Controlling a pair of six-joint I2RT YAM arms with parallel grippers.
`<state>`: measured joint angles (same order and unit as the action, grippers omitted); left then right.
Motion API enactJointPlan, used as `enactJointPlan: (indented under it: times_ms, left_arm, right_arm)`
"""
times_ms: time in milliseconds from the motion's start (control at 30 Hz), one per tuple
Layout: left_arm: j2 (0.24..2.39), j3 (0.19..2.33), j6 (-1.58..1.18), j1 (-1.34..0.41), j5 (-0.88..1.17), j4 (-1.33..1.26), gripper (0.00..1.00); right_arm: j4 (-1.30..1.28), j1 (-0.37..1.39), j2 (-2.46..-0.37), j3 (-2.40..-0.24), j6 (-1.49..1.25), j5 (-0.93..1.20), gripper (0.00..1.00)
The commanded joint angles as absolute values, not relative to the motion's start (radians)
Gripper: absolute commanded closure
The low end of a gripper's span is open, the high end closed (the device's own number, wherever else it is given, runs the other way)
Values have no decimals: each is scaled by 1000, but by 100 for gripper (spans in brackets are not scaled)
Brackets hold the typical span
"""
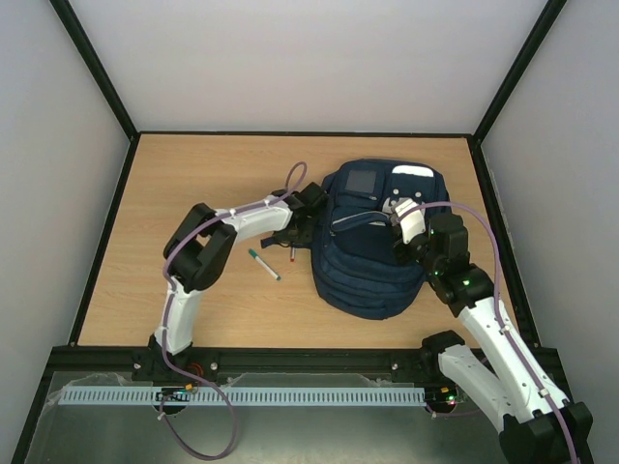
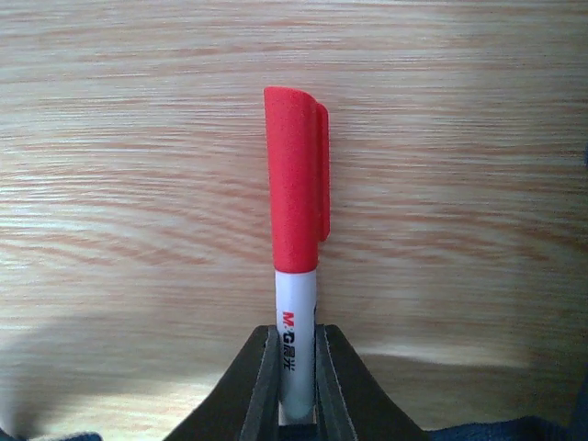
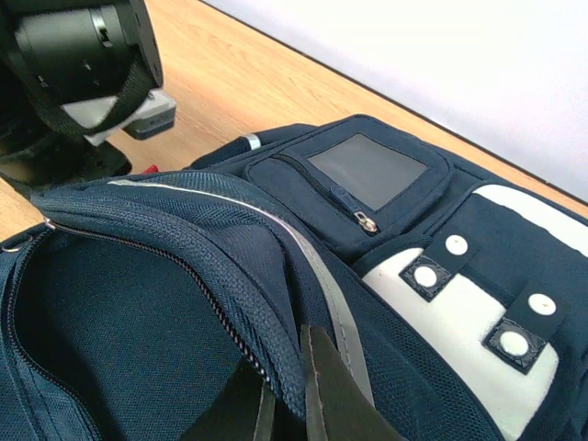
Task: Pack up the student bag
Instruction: Pick up the stationery from the center of the board, then place the stationery in the student bag.
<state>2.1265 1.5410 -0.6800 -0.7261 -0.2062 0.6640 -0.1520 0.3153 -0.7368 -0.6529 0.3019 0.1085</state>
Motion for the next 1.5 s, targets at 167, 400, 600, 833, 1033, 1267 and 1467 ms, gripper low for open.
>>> enactJointPlan:
  times_ms: [167,400,600,833,1033,1267,1467]
  left_arm:
    - [1839,1507,-552,-724,-395,631,96]
    - [1585,1313,-262,-967,-494,335,96]
    - [1481,1168,-103,-1170,-576,210,98]
    - [1523,1103,138,-1374,-641,155,98]
    - [1637,1149,290,-1409,-699,126,98]
    - [1758,1188,514,-1413,-787,-22,98]
    - [1809,1232,648,-1380,-782,-137,97]
  right_arm:
    - [-75,315,-736,-656,282,165,99]
    - [-68,316,-727,-653,279,177,99]
    - [-59,315,-723,-651,275,164,99]
    - [-54,316,-713,-649,265,176,99]
    - [-56,316,-714,-649,265,181,99]
    - [-63,315,-701,-649,269,214,99]
    - [-64,316,-700,-643,279,222,99]
